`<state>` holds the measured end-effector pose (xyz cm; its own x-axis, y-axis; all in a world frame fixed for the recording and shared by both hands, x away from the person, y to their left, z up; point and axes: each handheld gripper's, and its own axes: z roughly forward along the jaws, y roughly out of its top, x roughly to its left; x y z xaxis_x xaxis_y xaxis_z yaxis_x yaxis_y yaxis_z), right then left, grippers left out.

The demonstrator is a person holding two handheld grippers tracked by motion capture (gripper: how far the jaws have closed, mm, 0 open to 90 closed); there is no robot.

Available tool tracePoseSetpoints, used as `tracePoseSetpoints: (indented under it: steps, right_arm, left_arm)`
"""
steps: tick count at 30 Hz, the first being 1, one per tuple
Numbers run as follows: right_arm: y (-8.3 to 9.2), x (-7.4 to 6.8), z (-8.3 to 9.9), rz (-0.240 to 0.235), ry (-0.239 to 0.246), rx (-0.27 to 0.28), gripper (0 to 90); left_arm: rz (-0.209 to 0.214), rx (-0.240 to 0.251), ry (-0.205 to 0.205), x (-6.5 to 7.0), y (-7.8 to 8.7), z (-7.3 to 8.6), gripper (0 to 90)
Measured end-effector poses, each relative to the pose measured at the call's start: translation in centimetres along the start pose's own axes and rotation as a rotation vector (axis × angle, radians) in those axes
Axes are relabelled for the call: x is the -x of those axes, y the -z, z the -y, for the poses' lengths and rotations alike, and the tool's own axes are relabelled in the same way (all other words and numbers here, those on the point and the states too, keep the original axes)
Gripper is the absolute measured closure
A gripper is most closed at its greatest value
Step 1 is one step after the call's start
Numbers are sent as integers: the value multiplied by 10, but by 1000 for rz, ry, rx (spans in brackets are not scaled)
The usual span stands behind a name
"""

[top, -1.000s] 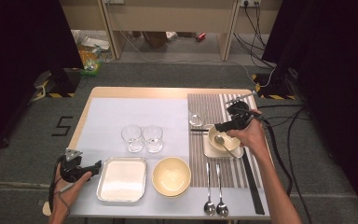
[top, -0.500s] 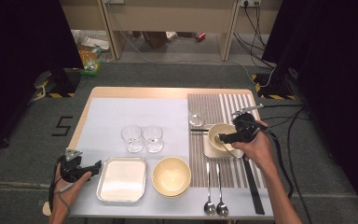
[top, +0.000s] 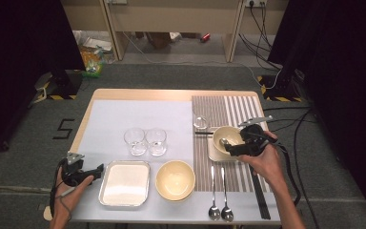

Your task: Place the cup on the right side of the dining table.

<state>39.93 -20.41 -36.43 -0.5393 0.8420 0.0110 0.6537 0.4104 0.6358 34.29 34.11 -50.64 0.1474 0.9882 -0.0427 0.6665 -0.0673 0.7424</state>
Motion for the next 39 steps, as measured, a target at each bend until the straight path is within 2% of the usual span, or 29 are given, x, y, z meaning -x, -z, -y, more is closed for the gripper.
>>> tracePoseSetpoints:
  steps: [4, 11, 17, 20, 27, 30, 39]
  right_arm:
    - [1, -4, 4, -1, 4, -2, 246]
    - [4, -2, 8, 12, -1, -7, 246]
    - [9, -5, 12, -4, 7, 0, 249]
    - [7, -8, 16, -6, 15, -11, 249]
    - [-1, -5, 29, -26, -8, -14, 254]
    - [2, -8, 33, -9, 4, -8, 254]
    - [9, -14, 43, -6, 11, 2, 254]
  left_arm:
    - [0, 0, 0, 0, 0, 0, 113]
    - [-1, 1, 1, 0, 0, 0, 112]
    - [-1, -4, 0, 0, 0, 0, 112]
    - [-1, -4, 0, 0, 0, 0, 112]
    - [1, -1, 0, 0, 0, 0, 112]
    - [0, 0, 1, 0, 0, 0, 112]
    - [0, -1, 0, 0, 0, 0, 112]
